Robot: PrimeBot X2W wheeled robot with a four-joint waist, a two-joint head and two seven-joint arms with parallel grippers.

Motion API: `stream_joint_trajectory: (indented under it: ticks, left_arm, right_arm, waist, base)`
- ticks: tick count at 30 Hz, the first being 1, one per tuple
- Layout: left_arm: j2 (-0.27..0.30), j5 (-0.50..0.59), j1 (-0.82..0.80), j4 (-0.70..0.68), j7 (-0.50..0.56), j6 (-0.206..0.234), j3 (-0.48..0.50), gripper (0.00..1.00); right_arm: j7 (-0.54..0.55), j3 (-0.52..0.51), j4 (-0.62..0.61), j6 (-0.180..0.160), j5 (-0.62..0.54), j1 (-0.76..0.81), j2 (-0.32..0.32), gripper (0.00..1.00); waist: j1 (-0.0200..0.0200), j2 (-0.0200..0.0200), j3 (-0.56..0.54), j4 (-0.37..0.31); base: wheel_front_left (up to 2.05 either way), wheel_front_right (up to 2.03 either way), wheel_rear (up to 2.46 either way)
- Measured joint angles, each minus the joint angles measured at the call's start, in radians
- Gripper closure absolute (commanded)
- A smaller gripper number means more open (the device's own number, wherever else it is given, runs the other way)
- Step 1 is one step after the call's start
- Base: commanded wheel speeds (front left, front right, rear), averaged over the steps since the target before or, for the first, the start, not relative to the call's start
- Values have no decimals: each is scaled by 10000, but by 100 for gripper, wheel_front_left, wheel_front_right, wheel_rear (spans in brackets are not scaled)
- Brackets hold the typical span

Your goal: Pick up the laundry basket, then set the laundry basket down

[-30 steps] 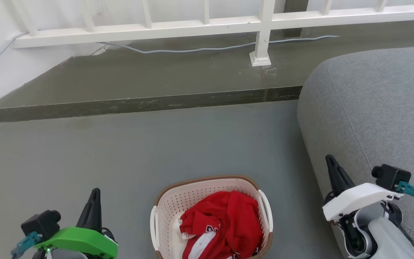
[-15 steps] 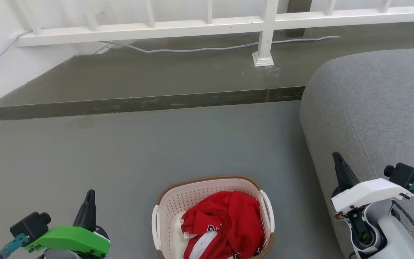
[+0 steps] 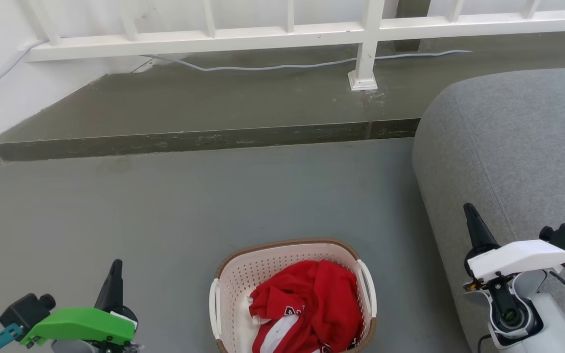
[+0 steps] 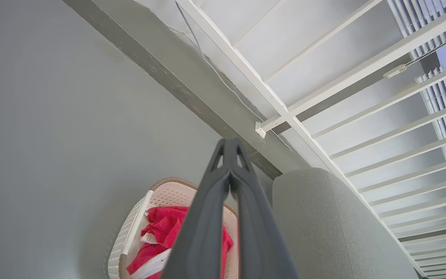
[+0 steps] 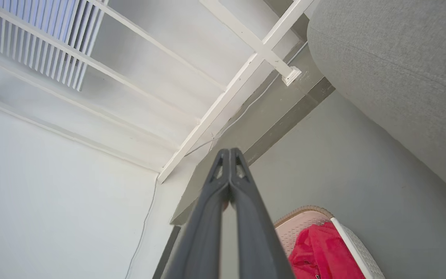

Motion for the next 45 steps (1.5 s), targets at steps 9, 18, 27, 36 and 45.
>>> stream_joint_trajectory:
  ticks: [9, 18, 27, 36, 45]
  left_arm:
    - [-42, -790, -96, 10, 261, -13, 221, 100]
    - [-161, -1825, -192, 10, 600, -88, 500, 100]
    - [-188, -2750, -230, 12, 880, -148, 790, 100]
    - [-226, -3779, -406, 15, 1223, -188, 1081, 100]
    - [-261, -4807, -430, 15, 1542, -270, 1388, 100]
  right_arm:
    - [276, -405, -81, 86, 915, 0, 136, 100]
    - [548, -861, -173, 259, 1893, 2, 205, 100]
    - [894, -1287, -284, 387, 2892, 12, 355, 100]
    - [1175, -1745, -389, 516, 3916, 23, 487, 100]
    - [1513, -2236, -500, 619, 5007, 32, 571, 100]
  waist:
    - [0, 0, 2, 54]
    - [0, 0, 5, 115]
    - [0, 0, 7, 177]
    - [0, 0, 9, 238]
    - [0, 0, 13, 306]
  base:
    - [0, 0, 0]
    - [0, 0, 0]
    - [0, 0, 0]
    - [0, 0, 0]
    - [0, 0, 0]
